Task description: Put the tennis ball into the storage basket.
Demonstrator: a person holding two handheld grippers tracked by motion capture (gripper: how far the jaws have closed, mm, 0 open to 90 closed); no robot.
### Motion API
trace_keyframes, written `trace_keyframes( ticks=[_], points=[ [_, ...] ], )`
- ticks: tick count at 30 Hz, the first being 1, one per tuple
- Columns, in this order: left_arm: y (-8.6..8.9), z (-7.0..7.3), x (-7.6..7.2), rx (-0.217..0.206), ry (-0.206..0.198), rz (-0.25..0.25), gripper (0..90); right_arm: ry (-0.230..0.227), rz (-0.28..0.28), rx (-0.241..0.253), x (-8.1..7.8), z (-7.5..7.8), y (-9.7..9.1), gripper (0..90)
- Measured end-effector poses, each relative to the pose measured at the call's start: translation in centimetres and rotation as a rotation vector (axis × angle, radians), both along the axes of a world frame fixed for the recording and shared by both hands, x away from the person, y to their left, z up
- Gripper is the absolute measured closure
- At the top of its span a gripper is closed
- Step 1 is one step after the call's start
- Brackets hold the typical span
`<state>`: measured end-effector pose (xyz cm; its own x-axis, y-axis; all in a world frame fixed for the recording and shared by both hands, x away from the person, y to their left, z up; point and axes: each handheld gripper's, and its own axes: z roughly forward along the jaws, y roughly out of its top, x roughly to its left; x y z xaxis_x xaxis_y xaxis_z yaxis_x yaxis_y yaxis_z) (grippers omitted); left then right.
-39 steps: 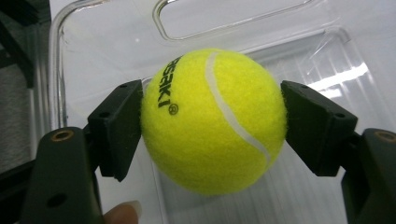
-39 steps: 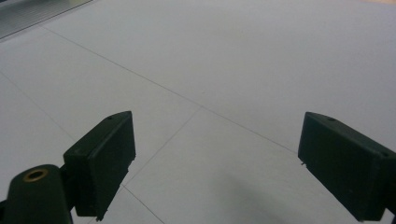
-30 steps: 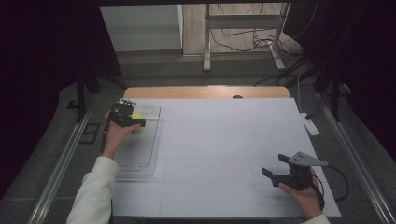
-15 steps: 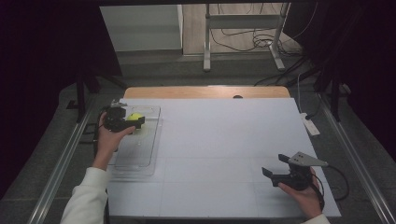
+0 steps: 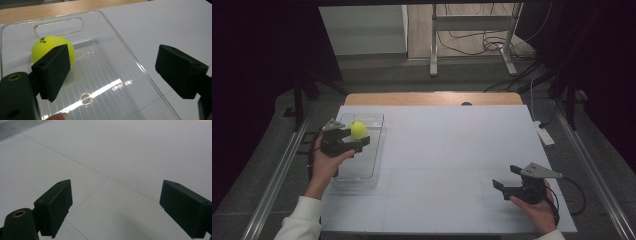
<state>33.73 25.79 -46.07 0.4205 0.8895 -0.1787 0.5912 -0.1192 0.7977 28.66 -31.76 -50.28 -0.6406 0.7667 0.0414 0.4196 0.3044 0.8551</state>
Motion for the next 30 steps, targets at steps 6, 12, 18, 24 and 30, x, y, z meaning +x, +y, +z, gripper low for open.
trace_keyframes(
  ticks=[6, 12, 18, 24, 30],
  points=[
    [-0.7, -0.2, -1.8, -0.008, -0.006, -0.024, 14.0, 0.001, -0.001, 0.001, 0.0, 0.0, 0.0, 11.7],
    [-1.1, -0.5, -3.4, -0.02, -0.014, -0.046, 14.2, 0.001, 0.0, 0.001, 0.0, 0.0, 0.0, 11.7],
    [-1.5, -0.9, -5.2, -0.04, -0.026, -0.063, 14.4, 0.001, 0.003, 0.004, 0.0, 0.0, 0.0, 11.7],
    [-1.9, -1.5, -7.1, -0.053, -0.052, -0.073, 14.6, 0.0, 0.007, 0.007, 0.0, 0.0, 0.0, 11.8],
    [-2.1, -2.1, -8.5, -0.05, -0.072, -0.085, 14.6, 0.0, 0.01, 0.009, 0.0, 0.0, 0.0, 11.9]
  ],
)
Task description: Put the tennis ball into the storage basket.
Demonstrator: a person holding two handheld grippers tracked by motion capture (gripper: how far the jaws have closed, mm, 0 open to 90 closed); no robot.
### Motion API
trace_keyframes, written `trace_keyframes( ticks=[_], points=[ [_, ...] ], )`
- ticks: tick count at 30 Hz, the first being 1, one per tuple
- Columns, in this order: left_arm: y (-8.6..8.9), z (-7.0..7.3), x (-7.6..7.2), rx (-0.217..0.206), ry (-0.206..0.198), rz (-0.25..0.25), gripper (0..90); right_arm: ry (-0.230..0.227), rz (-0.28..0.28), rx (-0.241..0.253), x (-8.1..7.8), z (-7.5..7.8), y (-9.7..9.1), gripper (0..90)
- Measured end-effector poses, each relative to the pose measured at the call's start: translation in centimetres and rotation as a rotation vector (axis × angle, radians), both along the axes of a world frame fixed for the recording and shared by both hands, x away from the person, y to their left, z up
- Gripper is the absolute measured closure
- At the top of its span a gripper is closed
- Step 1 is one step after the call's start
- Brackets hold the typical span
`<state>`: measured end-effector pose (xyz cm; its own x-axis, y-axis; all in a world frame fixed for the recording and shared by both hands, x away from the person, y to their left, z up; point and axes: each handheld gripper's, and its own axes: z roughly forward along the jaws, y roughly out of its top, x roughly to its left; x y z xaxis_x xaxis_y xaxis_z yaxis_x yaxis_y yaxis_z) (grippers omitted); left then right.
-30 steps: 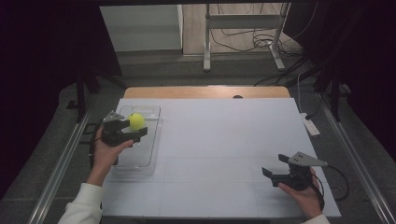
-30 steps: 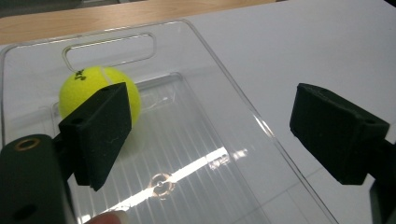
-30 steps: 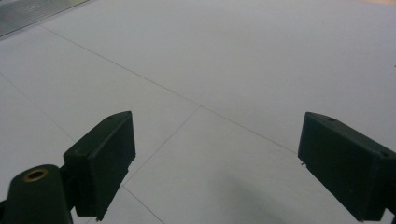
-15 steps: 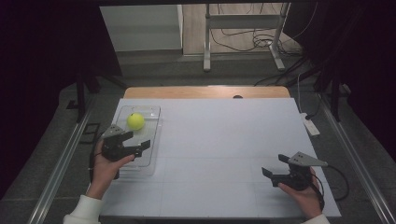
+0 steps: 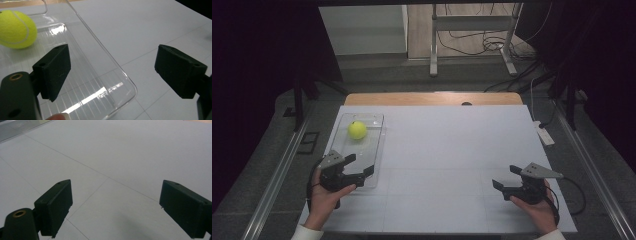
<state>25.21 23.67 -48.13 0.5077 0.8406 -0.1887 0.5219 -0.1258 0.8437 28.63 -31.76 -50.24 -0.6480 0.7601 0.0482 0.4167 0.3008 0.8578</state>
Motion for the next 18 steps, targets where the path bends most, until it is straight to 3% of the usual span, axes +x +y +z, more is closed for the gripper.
trace_keyframes(
  ticks=[18],
  points=[
    [-0.64, -0.98, -0.76, 0.035, -0.008, -0.027, 14.5, -0.006, 0.002, 0.002, -0.03, 0.06, -0.02, 11.9]
  ],
)
